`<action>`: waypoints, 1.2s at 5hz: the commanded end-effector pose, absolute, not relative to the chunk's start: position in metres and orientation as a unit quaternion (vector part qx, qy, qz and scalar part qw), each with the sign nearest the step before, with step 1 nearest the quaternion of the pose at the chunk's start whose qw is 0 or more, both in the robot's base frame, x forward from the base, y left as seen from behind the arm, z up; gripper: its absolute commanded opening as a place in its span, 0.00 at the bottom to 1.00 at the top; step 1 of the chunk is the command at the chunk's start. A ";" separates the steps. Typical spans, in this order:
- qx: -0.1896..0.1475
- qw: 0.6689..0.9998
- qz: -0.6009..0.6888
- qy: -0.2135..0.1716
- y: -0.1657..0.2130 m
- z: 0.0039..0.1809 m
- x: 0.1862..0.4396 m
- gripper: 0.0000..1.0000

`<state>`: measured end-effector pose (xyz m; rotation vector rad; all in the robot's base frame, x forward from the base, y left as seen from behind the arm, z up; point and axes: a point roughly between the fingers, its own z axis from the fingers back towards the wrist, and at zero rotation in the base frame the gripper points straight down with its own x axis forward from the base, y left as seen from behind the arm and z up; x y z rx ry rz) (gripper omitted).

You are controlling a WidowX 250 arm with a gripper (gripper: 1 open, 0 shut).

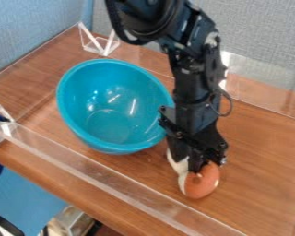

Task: Remove the mushroom from inside the blue bowl and put it on the table

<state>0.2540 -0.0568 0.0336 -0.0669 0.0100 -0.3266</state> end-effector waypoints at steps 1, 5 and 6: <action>-0.036 0.981 -0.191 0.010 -0.046 0.040 0.245 1.00; -0.051 0.960 -0.276 0.016 -0.041 0.050 0.241 0.00; -0.056 0.949 -0.309 0.018 -0.045 0.051 0.241 1.00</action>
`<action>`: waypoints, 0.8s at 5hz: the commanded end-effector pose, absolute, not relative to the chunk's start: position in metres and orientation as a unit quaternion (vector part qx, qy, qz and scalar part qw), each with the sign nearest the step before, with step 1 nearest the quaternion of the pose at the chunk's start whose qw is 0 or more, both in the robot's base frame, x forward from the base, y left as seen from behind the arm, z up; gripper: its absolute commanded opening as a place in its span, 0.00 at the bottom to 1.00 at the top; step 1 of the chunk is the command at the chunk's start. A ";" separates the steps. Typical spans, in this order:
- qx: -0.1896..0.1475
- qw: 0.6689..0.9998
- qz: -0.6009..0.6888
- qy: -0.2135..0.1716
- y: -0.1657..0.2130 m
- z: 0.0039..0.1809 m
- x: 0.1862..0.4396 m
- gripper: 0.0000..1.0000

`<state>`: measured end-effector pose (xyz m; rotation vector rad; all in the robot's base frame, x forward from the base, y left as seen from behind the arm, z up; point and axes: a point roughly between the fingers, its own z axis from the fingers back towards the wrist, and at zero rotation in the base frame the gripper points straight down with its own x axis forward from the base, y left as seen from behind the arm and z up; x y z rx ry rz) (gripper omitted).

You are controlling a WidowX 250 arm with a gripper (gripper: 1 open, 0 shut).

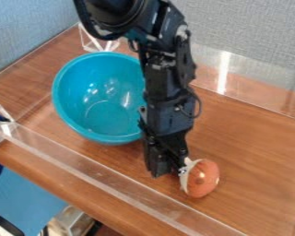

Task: Remove the mushroom from inside the blue bowl and put it on the table

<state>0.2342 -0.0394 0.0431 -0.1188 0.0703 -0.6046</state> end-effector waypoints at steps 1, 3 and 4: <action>-0.060 0.935 -0.348 0.020 -0.058 0.051 0.234 0.00; -0.054 0.915 -0.399 0.016 -0.071 0.057 0.227 0.00; -0.054 0.909 -0.412 0.016 -0.071 0.059 0.221 0.00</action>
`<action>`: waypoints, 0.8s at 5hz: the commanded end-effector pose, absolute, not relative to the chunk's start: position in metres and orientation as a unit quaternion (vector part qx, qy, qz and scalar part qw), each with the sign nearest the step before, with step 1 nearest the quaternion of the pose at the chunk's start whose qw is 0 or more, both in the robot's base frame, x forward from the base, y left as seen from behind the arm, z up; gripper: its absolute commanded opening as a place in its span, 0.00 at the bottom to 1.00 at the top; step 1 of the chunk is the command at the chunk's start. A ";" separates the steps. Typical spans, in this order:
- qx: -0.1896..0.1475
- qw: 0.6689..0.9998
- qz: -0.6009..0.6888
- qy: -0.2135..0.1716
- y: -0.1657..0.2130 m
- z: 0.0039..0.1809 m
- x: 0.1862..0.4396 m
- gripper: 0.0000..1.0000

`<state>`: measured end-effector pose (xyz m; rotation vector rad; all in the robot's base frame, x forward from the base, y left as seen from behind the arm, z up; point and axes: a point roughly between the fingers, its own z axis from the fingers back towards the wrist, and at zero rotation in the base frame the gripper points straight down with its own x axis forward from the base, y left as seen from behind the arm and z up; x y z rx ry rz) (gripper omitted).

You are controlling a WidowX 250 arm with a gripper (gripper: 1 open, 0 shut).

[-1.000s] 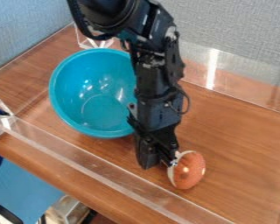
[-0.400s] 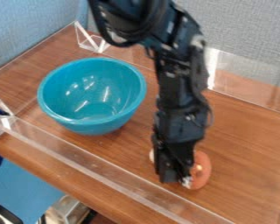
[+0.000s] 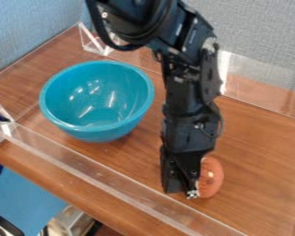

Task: Remove the mushroom from inside the blue bowl and put it on the table

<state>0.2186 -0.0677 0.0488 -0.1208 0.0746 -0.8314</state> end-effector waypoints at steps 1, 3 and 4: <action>-0.056 0.902 -0.428 0.018 -0.072 0.057 0.215 0.00; -0.056 0.899 -0.434 0.018 -0.059 0.054 0.210 0.00; -0.055 0.900 -0.432 0.018 -0.057 0.056 0.214 0.00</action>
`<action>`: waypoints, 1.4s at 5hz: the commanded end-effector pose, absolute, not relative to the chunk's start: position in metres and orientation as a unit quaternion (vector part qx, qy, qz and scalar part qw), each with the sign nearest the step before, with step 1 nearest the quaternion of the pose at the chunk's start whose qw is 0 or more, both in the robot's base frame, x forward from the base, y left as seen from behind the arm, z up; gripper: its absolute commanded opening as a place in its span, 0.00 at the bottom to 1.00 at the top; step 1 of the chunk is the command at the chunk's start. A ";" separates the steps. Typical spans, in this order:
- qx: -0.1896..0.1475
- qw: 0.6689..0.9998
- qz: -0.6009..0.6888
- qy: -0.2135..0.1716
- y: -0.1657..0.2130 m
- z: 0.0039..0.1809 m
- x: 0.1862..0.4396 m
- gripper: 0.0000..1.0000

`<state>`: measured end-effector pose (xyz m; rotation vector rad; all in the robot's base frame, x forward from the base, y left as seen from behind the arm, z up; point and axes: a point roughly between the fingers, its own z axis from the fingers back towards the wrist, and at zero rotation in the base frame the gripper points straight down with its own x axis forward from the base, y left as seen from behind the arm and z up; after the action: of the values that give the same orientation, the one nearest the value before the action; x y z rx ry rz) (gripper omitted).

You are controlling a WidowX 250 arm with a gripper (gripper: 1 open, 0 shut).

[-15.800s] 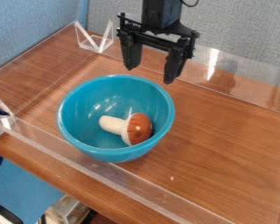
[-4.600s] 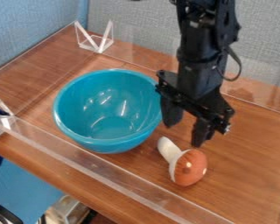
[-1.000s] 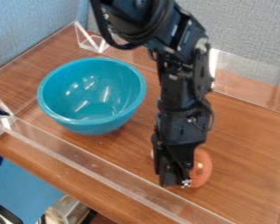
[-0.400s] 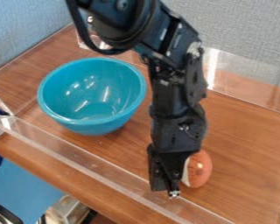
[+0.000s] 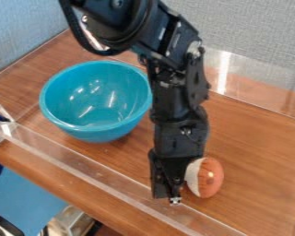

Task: Remove the mushroom from inside the blue bowl and put it on the table

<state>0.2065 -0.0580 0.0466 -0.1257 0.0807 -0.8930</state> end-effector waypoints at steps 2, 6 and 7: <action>-0.056 0.911 -0.408 0.016 -0.052 0.051 0.215 1.00; -0.033 0.912 -0.408 0.009 -0.024 0.055 0.207 1.00; -0.022 0.917 -0.398 0.006 -0.029 0.070 0.208 1.00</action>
<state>0.2028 -0.0265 0.0610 -0.0580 0.0506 -0.8099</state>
